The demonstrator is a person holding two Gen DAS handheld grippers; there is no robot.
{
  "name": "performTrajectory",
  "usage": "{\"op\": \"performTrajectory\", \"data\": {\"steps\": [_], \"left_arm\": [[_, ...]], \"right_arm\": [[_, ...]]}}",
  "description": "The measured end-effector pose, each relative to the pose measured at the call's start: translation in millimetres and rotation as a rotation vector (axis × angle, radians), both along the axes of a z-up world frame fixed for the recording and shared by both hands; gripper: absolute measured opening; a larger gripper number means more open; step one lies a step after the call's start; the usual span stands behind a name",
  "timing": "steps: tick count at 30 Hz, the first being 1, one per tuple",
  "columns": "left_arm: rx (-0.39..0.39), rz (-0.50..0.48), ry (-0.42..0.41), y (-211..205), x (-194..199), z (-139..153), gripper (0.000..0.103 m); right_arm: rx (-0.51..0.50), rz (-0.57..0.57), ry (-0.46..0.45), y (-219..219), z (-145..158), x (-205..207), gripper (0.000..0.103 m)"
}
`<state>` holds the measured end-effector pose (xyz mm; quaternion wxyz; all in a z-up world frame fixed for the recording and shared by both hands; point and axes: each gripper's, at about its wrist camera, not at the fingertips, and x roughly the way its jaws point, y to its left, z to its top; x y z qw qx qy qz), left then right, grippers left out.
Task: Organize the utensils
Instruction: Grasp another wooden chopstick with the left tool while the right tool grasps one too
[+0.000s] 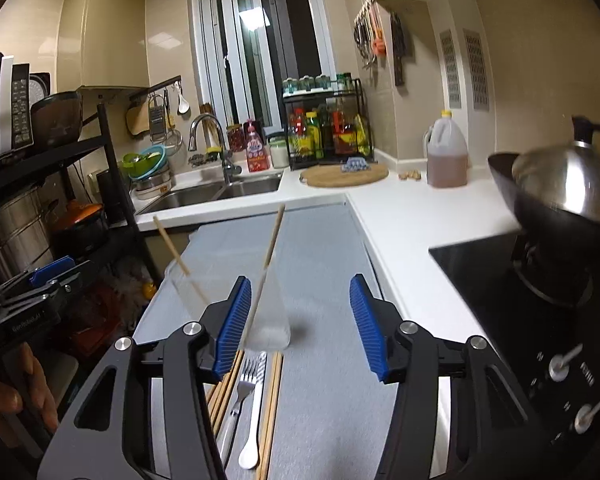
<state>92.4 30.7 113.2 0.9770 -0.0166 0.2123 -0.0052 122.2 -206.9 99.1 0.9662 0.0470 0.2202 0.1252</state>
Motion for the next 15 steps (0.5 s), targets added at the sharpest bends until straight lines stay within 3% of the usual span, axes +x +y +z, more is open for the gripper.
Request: {"op": "performTrajectory", "data": {"steps": [3, 6, 8, 10, 15], "left_arm": [[-0.002, -0.015, 0.035, -4.2, -9.4, -26.7, 0.06], [0.017, -0.026, 0.058, -11.2, -20.0, -51.8, 0.056], [0.001, -0.025, 0.079, -12.6, -25.5, -68.2, 0.051], [-0.016, -0.039, 0.104, -13.3, -31.0, -83.6, 0.045], [-0.023, -0.041, 0.174, -14.3, -45.8, -124.3, 0.035]], "right_arm": [[0.003, -0.023, 0.01, 0.7, -24.1, -12.8, 0.047], [0.02, -0.04, 0.055, -2.6, -50.6, -21.6, 0.037], [0.046, -0.035, 0.092, -5.0, -69.7, -26.8, 0.017], [0.059, -0.02, 0.134, -5.5, -87.8, -30.5, 0.009], [0.076, 0.028, 0.244, 2.2, -128.0, -35.3, 0.01]]}}
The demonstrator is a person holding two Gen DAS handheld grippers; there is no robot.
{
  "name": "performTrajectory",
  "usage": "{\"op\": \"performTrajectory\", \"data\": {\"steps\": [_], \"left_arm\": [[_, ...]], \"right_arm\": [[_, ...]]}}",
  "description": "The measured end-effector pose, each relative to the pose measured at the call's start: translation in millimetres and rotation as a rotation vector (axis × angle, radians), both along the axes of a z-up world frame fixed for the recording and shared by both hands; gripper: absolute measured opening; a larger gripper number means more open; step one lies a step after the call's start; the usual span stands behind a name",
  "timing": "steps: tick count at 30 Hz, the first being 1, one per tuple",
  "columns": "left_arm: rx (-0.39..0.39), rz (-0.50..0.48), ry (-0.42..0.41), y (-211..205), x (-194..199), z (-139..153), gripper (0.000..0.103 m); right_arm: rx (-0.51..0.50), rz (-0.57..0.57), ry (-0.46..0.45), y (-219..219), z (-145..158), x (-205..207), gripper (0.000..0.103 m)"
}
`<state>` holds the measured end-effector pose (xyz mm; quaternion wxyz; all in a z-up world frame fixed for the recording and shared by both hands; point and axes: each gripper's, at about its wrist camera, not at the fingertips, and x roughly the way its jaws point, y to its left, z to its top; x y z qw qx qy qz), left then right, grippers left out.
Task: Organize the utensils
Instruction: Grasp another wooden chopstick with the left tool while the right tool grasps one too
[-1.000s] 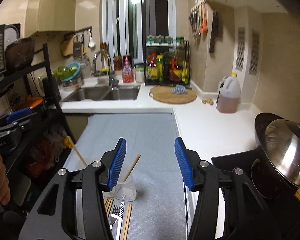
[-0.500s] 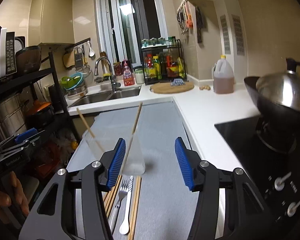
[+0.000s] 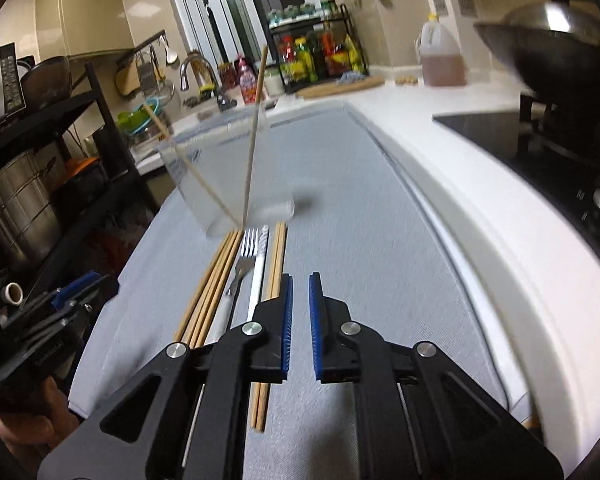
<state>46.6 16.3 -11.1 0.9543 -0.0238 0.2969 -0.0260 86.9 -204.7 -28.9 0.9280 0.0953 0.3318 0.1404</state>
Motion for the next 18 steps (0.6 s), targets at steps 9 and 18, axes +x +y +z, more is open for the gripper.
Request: {"op": "performTrajectory", "data": {"steps": [9, 18], "left_arm": [[-0.038, 0.0, 0.109, 3.4, 0.3, -35.2, 0.026], [-0.05, -0.048, 0.147, -7.7, -1.7, -47.6, 0.026]], "right_arm": [[-0.003, 0.069, 0.125, 25.3, -39.1, 4.0, 0.012], [-0.049, 0.095, 0.173, 37.7, -54.6, 4.3, 0.014]]}}
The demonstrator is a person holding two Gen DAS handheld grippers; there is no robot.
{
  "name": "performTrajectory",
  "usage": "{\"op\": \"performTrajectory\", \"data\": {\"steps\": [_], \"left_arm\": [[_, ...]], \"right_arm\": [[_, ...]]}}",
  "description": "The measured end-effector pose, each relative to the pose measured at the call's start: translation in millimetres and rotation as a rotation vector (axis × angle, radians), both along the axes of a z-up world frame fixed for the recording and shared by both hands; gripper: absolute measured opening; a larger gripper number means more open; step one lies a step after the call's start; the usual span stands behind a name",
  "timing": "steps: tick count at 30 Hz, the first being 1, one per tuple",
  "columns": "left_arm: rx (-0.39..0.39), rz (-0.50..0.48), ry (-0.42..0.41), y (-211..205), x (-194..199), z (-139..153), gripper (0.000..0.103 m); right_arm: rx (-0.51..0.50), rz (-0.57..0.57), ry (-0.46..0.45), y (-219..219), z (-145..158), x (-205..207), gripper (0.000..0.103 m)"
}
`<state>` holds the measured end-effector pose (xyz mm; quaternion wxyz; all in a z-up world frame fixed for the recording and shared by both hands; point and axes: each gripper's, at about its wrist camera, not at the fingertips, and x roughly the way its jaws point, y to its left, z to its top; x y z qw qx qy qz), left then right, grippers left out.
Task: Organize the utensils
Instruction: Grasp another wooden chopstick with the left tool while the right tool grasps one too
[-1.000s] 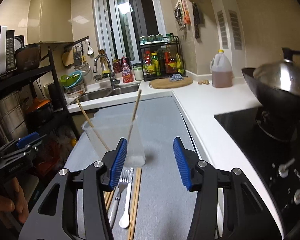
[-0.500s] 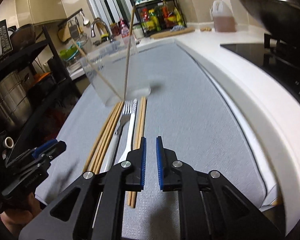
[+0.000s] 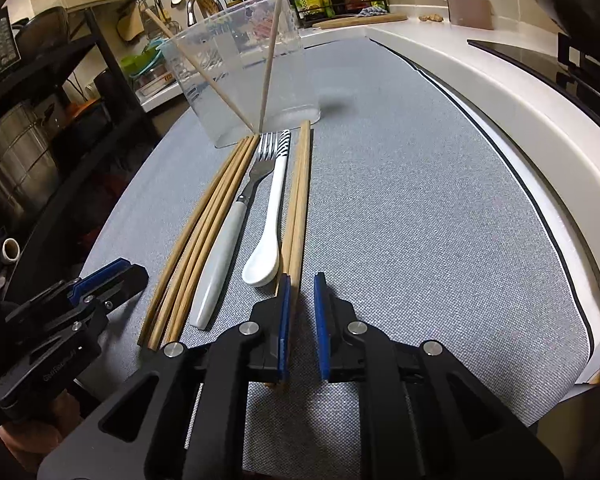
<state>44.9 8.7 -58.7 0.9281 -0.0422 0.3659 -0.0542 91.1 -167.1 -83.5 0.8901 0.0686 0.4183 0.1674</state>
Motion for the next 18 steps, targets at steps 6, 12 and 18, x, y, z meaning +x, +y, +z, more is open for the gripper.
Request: {"op": "performTrajectory", "data": {"steps": [6, 12, 18], "left_arm": [[-0.001, -0.001, 0.023, -2.6, 0.1, -5.9, 0.025], [0.016, -0.003, 0.036, -7.3, 0.5, -11.5, 0.025], [0.05, 0.003, 0.034, -10.7, 1.2, -13.3, 0.019]], "right_arm": [[-0.03, 0.003, -0.002, 1.2, 1.2, -1.1, 0.015], [-0.088, 0.003, -0.013, 6.8, 3.1, -5.8, 0.015], [-0.088, 0.022, -0.001, 8.6, 2.5, -7.3, 0.007]]}}
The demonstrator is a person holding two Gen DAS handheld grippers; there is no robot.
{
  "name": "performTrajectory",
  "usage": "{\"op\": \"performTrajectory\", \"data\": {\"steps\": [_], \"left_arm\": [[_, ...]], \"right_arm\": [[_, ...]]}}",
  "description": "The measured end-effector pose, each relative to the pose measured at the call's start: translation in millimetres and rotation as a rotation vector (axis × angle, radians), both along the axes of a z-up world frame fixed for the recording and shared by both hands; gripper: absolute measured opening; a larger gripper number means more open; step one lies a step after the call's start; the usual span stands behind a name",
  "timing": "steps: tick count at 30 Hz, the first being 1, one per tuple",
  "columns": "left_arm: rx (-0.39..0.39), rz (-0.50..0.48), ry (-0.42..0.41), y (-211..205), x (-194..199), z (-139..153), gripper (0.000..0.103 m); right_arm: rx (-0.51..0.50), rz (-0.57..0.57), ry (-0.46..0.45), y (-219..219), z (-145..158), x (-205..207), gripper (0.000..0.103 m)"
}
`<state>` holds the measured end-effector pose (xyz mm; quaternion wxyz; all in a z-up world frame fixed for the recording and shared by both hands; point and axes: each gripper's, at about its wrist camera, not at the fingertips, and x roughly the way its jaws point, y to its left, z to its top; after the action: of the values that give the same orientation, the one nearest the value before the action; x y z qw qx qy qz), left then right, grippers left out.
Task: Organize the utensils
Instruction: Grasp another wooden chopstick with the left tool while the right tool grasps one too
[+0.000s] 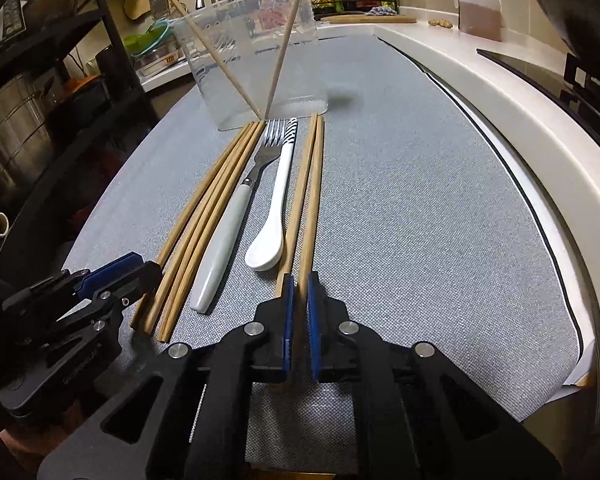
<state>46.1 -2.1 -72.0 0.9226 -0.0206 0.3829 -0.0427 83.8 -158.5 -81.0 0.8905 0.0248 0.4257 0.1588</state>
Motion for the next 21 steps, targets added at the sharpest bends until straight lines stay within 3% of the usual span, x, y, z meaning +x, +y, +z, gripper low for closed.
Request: {"op": "performTrajectory", "data": {"steps": [3, 21], "left_arm": [[0.006, 0.007, 0.002, -0.1, 0.8, 0.2, 0.006], [0.03, 0.064, -0.018, 4.7, -7.7, -1.2, 0.007]], "right_arm": [[0.011, -0.015, 0.003, -3.8, -0.1, -0.3, 0.006], [-0.008, -0.093, -0.011, -35.3, -0.4, -2.0, 0.01]]}}
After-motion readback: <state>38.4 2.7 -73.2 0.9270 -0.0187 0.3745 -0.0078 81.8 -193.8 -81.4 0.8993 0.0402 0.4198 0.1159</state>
